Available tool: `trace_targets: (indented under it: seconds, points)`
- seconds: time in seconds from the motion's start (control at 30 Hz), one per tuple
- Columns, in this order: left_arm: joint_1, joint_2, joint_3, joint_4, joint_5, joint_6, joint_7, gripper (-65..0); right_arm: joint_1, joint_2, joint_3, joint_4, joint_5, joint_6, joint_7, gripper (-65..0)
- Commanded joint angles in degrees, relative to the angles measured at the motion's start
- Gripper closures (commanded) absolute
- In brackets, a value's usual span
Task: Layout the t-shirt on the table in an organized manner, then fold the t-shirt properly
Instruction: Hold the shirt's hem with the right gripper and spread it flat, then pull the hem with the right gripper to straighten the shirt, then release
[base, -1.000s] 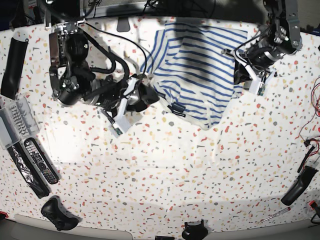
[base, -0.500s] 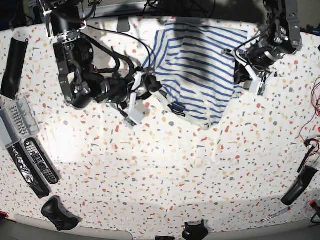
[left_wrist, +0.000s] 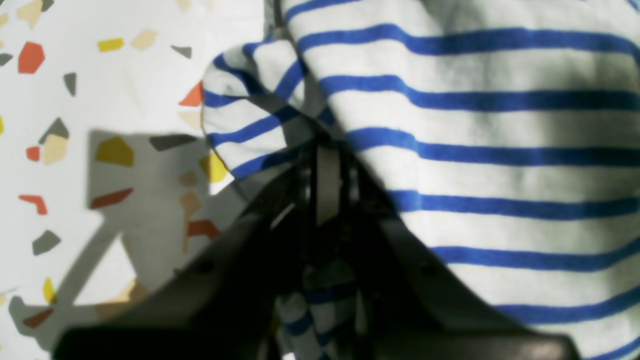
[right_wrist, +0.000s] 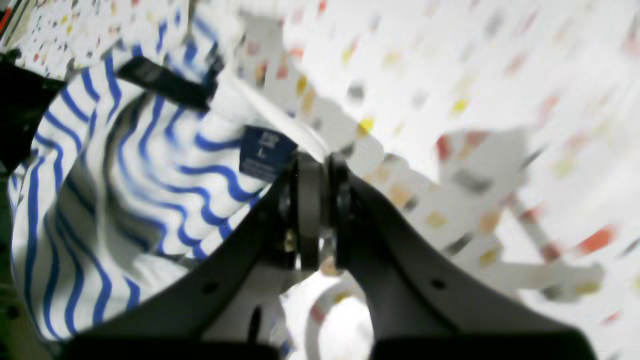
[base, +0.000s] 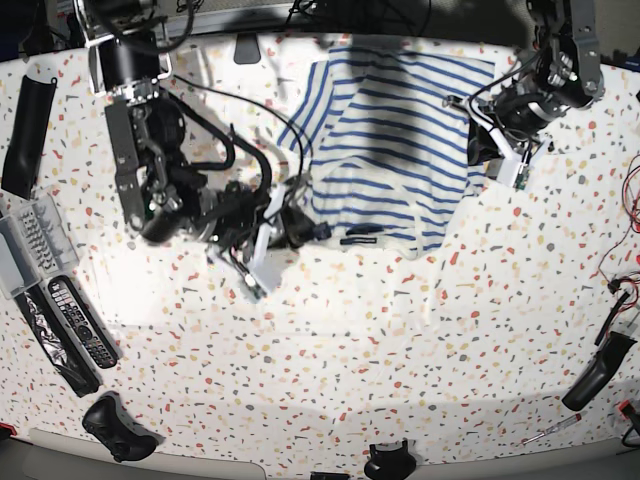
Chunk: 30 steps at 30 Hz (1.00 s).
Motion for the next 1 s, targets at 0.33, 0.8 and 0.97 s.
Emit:
trace_targets:
  seconds: [0.33, 0.8, 0.97]
  points:
    - [0.7, -0.35, -0.17, 0.83, -0.94, -0.63, -0.92, 0.0, 4.85, -1.77, 0.31, 0.85, -10.34, 0.34, 7.08, -0.9]
    - [0.7, -0.35, -0.17, 0.83, -0.96, -0.63, -0.94, 0.0, 8.31, -2.23, 0.72, 1.99, -17.31, -5.77, 10.99, -22.5]
    - [0.7, -0.35, -0.17, 0.83, -0.96, -0.63, -1.01, 0.0, 8.46, -2.23, 3.45, 2.38, -17.27, -5.75, 9.9, -22.5]
